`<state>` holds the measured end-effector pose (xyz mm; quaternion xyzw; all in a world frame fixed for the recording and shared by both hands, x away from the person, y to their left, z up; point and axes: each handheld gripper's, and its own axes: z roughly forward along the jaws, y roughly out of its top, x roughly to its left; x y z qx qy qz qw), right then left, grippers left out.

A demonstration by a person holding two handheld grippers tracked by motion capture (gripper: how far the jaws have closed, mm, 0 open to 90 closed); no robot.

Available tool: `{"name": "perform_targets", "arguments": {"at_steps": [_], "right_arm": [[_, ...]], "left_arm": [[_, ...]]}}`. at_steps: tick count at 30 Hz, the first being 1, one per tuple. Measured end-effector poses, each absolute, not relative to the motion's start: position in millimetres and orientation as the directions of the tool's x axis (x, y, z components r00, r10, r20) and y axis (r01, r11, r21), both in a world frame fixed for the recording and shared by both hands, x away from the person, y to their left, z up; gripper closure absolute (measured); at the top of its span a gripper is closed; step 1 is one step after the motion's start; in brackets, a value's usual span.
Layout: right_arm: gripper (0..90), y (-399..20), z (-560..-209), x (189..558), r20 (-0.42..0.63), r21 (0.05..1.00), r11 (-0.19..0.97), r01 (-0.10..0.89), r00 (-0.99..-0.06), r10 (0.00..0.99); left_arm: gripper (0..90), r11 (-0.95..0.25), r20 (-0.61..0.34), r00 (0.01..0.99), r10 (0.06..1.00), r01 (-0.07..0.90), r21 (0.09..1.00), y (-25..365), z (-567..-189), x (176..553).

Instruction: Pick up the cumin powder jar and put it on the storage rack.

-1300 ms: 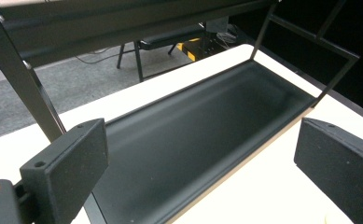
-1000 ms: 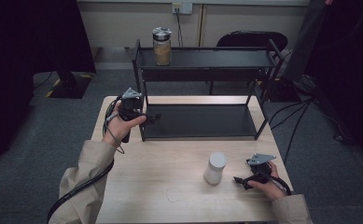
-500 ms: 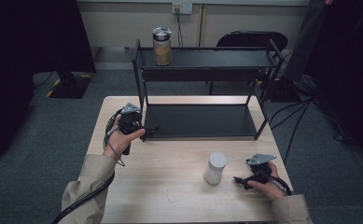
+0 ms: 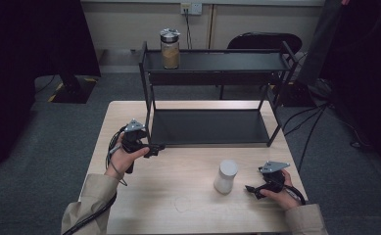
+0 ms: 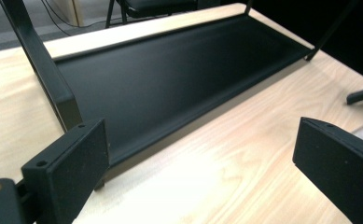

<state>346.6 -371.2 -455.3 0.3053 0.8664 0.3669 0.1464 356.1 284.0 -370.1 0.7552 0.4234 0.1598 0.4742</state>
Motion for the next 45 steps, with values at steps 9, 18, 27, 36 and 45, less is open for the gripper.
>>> {"name": "perform_targets", "arguments": {"at_steps": [9,18,27,36,45], "right_arm": [[0.0,-371.2,-455.3,346.6,-0.030,0.725,0.544,0.421,-0.771,0.636],[0.0,-371.0,-455.3,346.4,-0.030,0.725,0.544,0.422,-0.770,0.637],[0.0,-370.9,-455.3,346.3,-0.030,0.725,0.544,0.423,-0.769,0.638],[0.0,-370.9,-455.2,346.3,-0.030,0.725,0.544,0.423,-0.769,0.638],[0.0,-370.9,-455.2,346.3,-0.030,0.725,0.544,0.423,-0.769,0.638]], "left_arm": [[2.2,-0.213,-0.151,0.609,0.778,0.482,0.850,289.7,-391.4,339.5],[2.2,-0.222,-0.146,0.603,0.784,0.492,0.842,292.2,-406.4,327.2],[2.3,-0.269,-0.117,0.605,0.787,0.508,0.818,291.2,-423.6,316.9],[2.5,-0.286,-0.115,0.601,0.791,0.530,0.798,293.0,-435.1,311.2],[2.6,-0.330,-0.099,0.611,0.785,0.549,0.768,289.3,-442.4,310.0]]}}
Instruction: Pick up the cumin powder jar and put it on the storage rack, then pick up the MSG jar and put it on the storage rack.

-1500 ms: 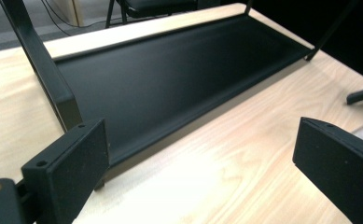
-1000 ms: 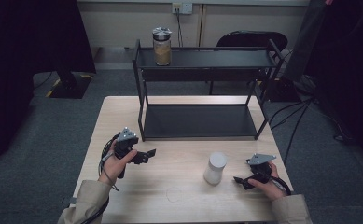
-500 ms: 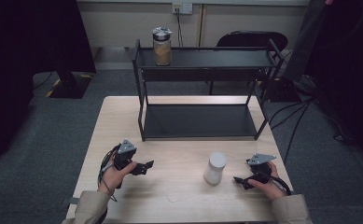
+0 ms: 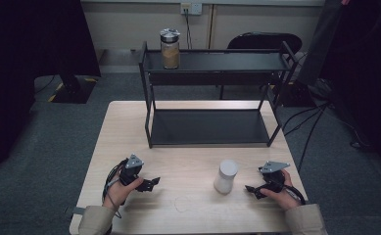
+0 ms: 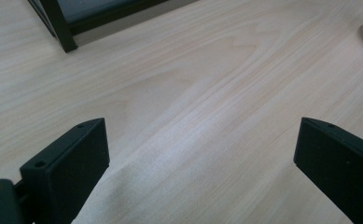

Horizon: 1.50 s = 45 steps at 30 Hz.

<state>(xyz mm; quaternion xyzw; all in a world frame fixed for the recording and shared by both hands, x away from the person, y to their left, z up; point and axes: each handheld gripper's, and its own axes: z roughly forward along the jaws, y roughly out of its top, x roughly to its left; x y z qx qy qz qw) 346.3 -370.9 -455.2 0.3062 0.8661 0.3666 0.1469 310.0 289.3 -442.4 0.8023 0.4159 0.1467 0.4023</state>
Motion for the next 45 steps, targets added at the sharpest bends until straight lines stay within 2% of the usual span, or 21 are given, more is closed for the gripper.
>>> {"name": "perform_targets", "arguments": {"at_steps": [19,45], "right_arm": [[0.0,-370.9,-455.3,346.3,-0.030,0.725,0.543,0.423,-0.769,0.638],[0.0,-370.9,-455.2,346.3,-0.030,0.725,0.543,0.423,-0.769,0.638]], "left_arm": [[2.9,-0.425,-0.043,0.628,0.777,0.574,0.700,281.3,-449.7,313.3],[0.0,-0.471,0.013,0.650,0.760,0.537,0.700,275.3,-453.0,309.0]]}}
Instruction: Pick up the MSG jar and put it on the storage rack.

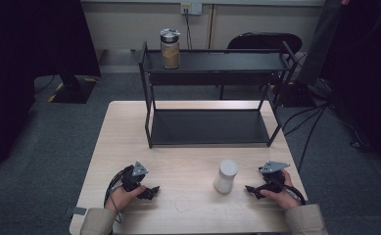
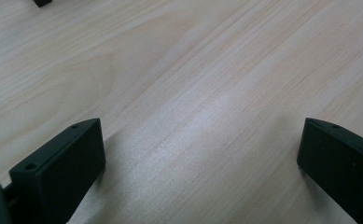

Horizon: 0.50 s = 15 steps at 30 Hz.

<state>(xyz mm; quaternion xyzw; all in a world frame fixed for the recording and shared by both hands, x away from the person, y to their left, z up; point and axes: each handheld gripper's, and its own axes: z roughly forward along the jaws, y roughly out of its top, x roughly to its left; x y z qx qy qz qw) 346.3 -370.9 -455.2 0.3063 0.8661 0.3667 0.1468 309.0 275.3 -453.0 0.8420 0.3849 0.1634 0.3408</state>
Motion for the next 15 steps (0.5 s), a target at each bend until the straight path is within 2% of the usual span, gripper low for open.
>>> {"name": "perform_targets", "arguments": {"at_steps": [15], "right_arm": [[0.0,-369.4,-455.6,345.7,-0.016,0.731,0.522,0.438,-0.754,0.656]], "left_arm": [[0.0,-0.459,0.013,0.648,0.761,0.525,0.717,277.4,-457.5,305.9]]}}
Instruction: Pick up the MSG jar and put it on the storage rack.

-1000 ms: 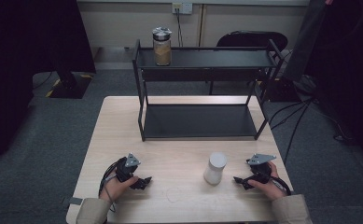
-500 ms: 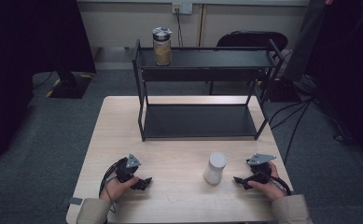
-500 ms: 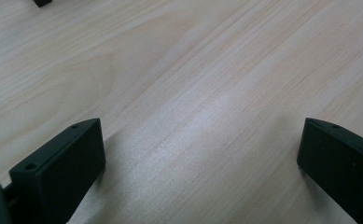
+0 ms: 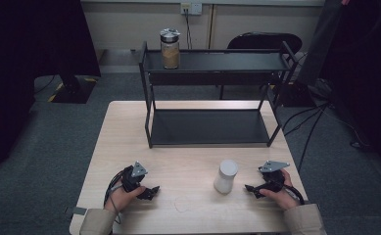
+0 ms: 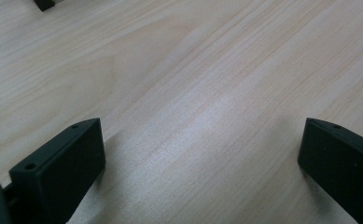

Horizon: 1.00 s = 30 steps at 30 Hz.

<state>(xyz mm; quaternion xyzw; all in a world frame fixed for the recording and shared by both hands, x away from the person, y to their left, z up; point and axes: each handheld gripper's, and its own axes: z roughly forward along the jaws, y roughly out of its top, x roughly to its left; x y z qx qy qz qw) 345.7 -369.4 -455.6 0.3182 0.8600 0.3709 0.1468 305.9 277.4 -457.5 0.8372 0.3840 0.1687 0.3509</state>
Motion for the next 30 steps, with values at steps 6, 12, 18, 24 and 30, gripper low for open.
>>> {"name": "perform_targets", "arguments": {"at_steps": [6,12,18,24,30], "right_arm": [[0.7,-370.8,-450.6,344.3,-0.013,0.748,0.514,0.420,-0.765,0.644],[0.6,-368.0,-441.3,341.2,-0.023,0.753,0.528,0.392,-0.787,0.616],[0.6,-368.0,-434.7,341.2,-0.012,0.770,0.531,0.352,-0.825,0.565],[0.6,-366.4,-425.8,343.2,0.004,0.775,0.546,0.316,-0.868,0.497],[0.5,-361.5,-422.5,342.3,0.002,0.785,0.547,0.291,-0.884,0.467]], "left_arm": [[0.0,-0.454,0.014,0.649,0.760,0.517,0.726,279.0,-459.8,304.9],[0.0,-0.454,0.014,0.649,0.761,0.516,0.727,279.0,-460.0,304.4],[0.0,-0.453,0.016,0.647,0.762,0.515,0.727,278.8,-460.3,304.0],[0.0,-0.449,0.014,0.646,0.763,0.514,0.731,279.0,-461.2,303.6],[0.0,-0.451,0.017,0.647,0.762,0.512,0.731,279.0,-461.4,303.7]]}}
